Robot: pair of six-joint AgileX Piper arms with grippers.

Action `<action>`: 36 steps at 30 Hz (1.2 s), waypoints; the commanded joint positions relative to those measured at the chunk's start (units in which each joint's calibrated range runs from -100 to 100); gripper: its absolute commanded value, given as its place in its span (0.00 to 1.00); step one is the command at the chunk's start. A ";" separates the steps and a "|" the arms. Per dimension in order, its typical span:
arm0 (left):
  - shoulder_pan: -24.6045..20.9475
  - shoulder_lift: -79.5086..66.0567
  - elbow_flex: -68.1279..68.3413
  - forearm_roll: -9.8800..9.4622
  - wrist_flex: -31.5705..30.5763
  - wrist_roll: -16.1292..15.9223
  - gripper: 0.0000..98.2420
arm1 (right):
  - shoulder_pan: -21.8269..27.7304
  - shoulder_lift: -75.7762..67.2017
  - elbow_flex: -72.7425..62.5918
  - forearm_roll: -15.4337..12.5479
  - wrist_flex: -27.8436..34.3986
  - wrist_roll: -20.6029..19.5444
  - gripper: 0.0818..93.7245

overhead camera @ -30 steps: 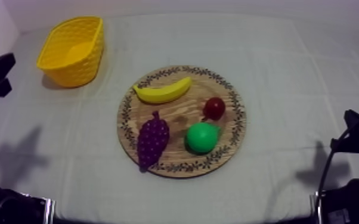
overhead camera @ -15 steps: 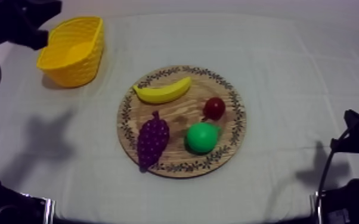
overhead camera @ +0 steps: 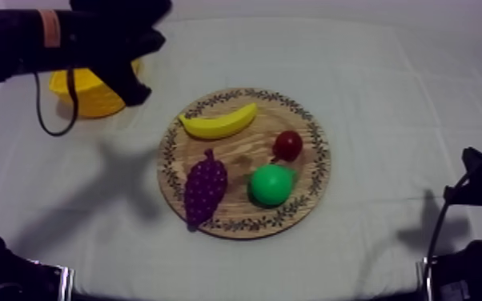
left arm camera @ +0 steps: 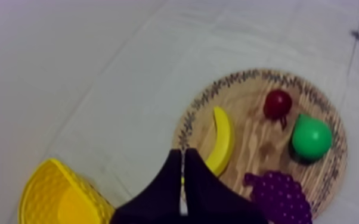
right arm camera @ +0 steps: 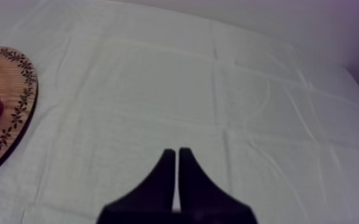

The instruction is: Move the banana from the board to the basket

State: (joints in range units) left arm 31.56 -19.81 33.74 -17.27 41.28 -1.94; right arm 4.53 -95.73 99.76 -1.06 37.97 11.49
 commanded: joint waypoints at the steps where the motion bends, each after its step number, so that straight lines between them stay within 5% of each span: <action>1: 0.55 1.00 1.76 -1.56 -0.01 0.62 0.01 | -0.01 -0.02 0.02 0.01 0.02 0.01 0.00; 5: 1.73 2.43 5.26 -4.41 -0.02 2.48 0.01 | -0.01 -0.02 0.02 0.01 0.02 0.01 0.00; 16: 1.15 6.15 10.33 -5.48 -3.06 3.35 0.02 | -0.01 -0.02 0.02 0.01 0.02 0.01 0.00; 17: 1.01 6.35 10.37 -5.41 -3.10 3.64 0.05 | -0.01 -0.02 0.02 0.01 0.02 0.01 0.00; 20: 0.75 6.73 10.36 -5.07 -2.91 4.14 0.40 | -0.01 -0.02 0.02 0.01 0.02 0.01 0.00; 23: 0.79 6.66 9.99 -4.43 -3.42 3.74 0.55 | -0.01 -0.02 0.02 0.01 0.02 0.01 0.00; 36: 0.38 9.33 10.99 -3.99 -8.50 3.08 0.55 | -0.01 -0.02 0.02 0.01 0.02 -0.02 0.00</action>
State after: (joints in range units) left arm 32.09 -11.21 44.68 -21.33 33.39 1.24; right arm 4.53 -95.73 99.76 -1.06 38.00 11.49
